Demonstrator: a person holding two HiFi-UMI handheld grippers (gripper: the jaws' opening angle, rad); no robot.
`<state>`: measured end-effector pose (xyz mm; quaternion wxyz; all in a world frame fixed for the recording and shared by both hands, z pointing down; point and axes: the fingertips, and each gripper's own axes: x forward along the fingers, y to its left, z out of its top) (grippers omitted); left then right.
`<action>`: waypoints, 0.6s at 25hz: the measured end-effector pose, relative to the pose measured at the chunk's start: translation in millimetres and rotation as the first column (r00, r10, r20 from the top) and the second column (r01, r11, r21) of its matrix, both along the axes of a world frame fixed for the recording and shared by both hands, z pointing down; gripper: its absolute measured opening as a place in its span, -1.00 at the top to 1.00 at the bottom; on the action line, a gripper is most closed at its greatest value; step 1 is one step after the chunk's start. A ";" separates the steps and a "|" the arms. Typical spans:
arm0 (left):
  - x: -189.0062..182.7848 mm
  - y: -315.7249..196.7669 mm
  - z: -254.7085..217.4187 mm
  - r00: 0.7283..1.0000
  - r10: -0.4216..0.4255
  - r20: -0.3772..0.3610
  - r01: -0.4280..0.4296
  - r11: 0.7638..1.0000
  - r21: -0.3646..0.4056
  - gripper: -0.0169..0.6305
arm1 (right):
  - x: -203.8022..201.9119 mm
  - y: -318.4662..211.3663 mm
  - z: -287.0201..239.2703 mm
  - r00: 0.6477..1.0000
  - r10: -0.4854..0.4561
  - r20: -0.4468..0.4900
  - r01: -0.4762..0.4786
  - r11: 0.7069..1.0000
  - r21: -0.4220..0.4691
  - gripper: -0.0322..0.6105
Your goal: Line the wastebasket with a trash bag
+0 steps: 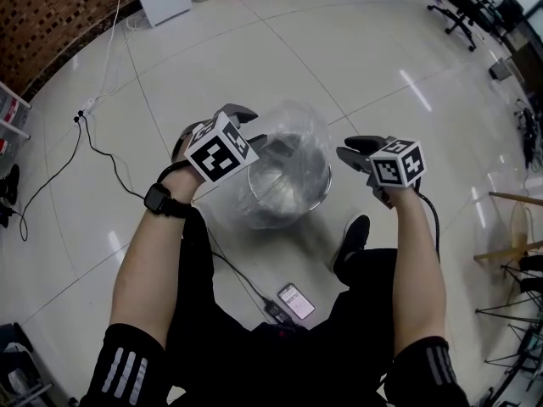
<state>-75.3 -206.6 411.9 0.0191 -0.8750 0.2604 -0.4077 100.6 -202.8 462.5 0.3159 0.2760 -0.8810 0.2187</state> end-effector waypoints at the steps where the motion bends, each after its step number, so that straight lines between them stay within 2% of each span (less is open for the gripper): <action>1: 0.1 -0.1 3.7 1.000 0.002 0.008 -0.002 1.000 -0.006 0.42 | -6.6 -3.8 -12.2 0.997 0.018 0.075 -0.018 1.000 0.000 0.42; 3: 3.6 0.4 8.7 1.000 0.003 0.019 -0.003 1.000 -0.014 0.42 | -15.7 -8.4 -26.1 0.987 0.035 0.160 -0.036 0.999 0.001 0.40; 6: 17.3 3.2 11.6 1.000 0.014 0.025 -0.013 1.000 -0.025 0.42 | -13.0 -11.9 -15.6 0.992 0.047 0.119 -0.046 0.999 -0.010 0.29; 11: 32.9 7.8 15.0 0.998 0.048 0.035 -0.047 0.998 -0.034 0.42 | -11.9 -7.8 27.0 0.989 0.096 0.112 -0.076 0.982 -0.172 0.25; 12: 34.5 8.3 15.3 0.998 0.052 0.037 -0.051 0.998 -0.035 0.42 | -12.1 -4.7 33.5 0.991 0.094 0.095 -0.074 0.978 -0.194 0.28; 13: 35.9 8.7 15.6 0.998 0.054 0.039 -0.053 0.998 -0.035 0.42 | -11.4 -2.1 37.7 0.993 0.089 0.073 -0.072 0.976 -0.206 0.40; 15: 38.6 9.2 16.5 0.997 0.058 0.042 -0.056 0.998 -0.038 0.42 | -9.0 -0.8 36.8 0.996 0.083 0.042 -0.073 0.977 -0.198 0.74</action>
